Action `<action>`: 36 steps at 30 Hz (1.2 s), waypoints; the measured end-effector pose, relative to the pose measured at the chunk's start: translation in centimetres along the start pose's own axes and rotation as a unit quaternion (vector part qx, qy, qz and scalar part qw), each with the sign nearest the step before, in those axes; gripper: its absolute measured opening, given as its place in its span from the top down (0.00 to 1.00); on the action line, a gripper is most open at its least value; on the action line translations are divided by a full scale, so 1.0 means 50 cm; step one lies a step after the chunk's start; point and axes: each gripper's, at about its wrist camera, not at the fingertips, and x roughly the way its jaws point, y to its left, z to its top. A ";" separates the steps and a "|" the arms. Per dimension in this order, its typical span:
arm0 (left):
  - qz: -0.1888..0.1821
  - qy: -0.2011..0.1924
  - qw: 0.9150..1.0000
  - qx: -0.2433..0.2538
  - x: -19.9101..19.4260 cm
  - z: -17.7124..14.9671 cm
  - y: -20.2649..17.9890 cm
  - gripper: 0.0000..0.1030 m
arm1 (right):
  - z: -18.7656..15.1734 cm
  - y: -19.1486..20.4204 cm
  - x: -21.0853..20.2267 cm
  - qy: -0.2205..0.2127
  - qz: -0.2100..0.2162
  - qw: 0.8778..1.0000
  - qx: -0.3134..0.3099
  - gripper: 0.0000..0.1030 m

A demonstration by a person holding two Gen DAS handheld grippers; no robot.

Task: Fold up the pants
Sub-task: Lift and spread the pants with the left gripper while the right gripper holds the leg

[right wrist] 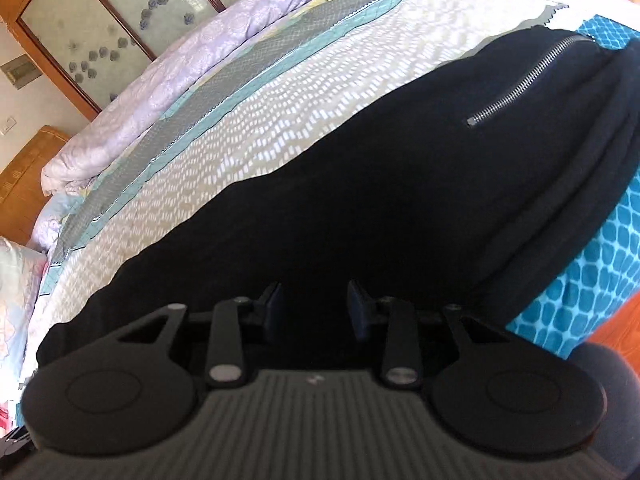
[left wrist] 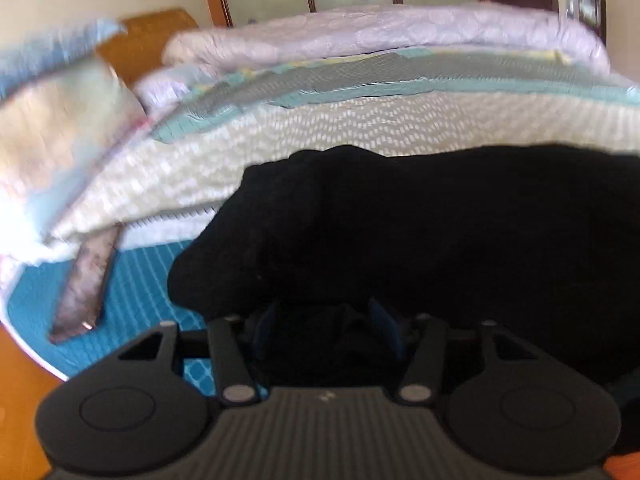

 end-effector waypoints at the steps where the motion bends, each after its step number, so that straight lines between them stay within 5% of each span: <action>1: 0.000 0.005 1.000 -0.010 0.002 0.004 0.002 0.50 | -0.001 0.001 -0.001 0.000 0.000 1.000 -0.004 0.62; 6: -0.028 0.017 0.998 -0.057 -0.019 0.024 0.033 0.50 | -0.004 -0.002 -0.011 -0.002 0.007 1.000 -0.007 0.60; 12: -0.063 -0.043 0.990 -0.117 -0.094 0.050 0.064 0.40 | 0.000 -0.015 -0.038 -0.038 0.045 0.998 0.020 0.58; 16: -0.099 -0.059 0.984 -0.138 -0.091 0.077 0.062 0.30 | 0.001 -0.017 -0.026 -0.030 0.035 0.999 0.013 0.57; 19: -0.100 -0.031 0.988 -0.113 -0.050 0.086 0.023 0.29 | -0.007 -0.040 -0.013 -0.012 0.024 0.999 0.022 0.57; 22: -0.070 0.065 0.993 -0.074 0.036 0.073 -0.020 0.29 | 0.011 -0.048 -0.036 -0.007 0.032 0.999 0.029 0.57; 25: -0.058 0.045 0.997 -0.033 0.027 0.072 -0.046 0.23 | 0.040 -0.118 -0.122 -0.081 0.070 0.991 0.086 0.57; 29: -0.087 0.053 0.992 -0.074 0.021 0.081 -0.019 0.22 | 0.061 -0.248 -0.231 -0.171 0.017 0.973 0.152 0.54; 36: -0.106 0.071 0.982 -0.139 0.017 0.106 0.007 0.22 | 0.035 -0.381 -0.267 -0.214 -0.013 0.945 0.248 0.54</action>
